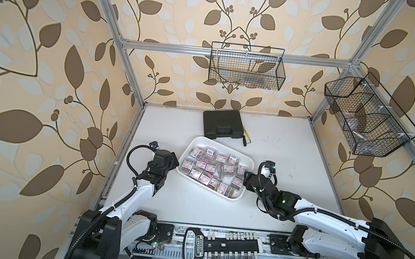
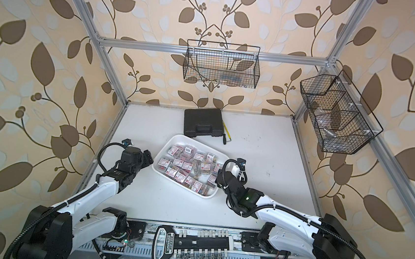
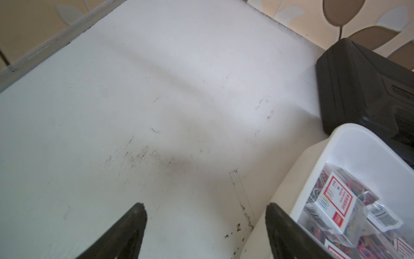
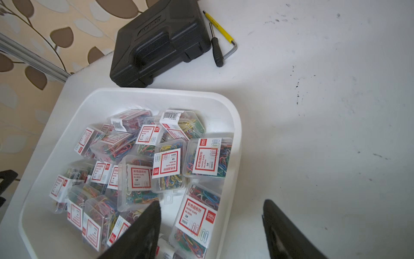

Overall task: Take the paper clips out of the storage box
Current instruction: Adjust the storage box at the center of the board.

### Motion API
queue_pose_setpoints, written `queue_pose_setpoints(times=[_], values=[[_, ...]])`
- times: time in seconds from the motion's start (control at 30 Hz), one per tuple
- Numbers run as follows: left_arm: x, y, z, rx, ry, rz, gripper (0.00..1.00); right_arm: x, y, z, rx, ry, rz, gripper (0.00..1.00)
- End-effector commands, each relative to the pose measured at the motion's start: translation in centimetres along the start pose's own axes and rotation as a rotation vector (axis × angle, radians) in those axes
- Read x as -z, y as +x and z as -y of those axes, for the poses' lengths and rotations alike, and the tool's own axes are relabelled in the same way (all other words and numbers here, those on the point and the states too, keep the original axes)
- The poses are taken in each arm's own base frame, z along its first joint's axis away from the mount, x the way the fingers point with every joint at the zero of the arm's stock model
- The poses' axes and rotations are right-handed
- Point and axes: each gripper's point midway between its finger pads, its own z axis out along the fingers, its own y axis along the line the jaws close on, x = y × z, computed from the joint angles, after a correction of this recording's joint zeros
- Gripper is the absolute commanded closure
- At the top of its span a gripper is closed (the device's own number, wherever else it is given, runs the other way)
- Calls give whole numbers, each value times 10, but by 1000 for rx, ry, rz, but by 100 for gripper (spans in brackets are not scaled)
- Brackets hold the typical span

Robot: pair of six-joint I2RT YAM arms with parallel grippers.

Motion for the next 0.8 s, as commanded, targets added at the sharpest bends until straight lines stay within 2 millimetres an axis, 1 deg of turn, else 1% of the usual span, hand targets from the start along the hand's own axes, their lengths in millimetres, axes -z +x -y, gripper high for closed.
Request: queue_pose_setpoints(times=[0.0, 0.03, 0.07, 0.23, 0.37, 0.47, 0.53, 0.6, 0.7, 0.77], values=[[8, -15, 12, 35, 67, 65, 11, -8, 6, -5, 0, -22, -11, 30], [9, -15, 13, 37, 75, 70, 10, -10, 7, -8, 10, -26, -19, 30], [9, -14, 13, 38, 78, 72, 10, -12, 9, -9, 20, -23, -28, 32], [9, -14, 11, 38, 69, 67, 10, -26, 12, -11, 24, -17, -56, 50], [9, -12, 14, 35, 81, 58, 11, -37, 5, -12, 45, -29, -53, 65], [10, -10, 13, 34, 82, 49, 11, -45, -5, -3, 59, 6, -38, 77], [11, -9, 11, 37, 74, 47, 11, -52, -11, 2, 62, -14, -44, 84], [13, -9, 8, 43, 69, 57, 9, -57, -23, 4, 78, -54, -29, 90], [14, -10, 7, 50, 67, 66, 8, -54, -46, 1, 133, -93, 36, 90], [15, -10, 8, 49, 74, 66, 8, -52, -55, -4, 165, -102, 55, 89]])
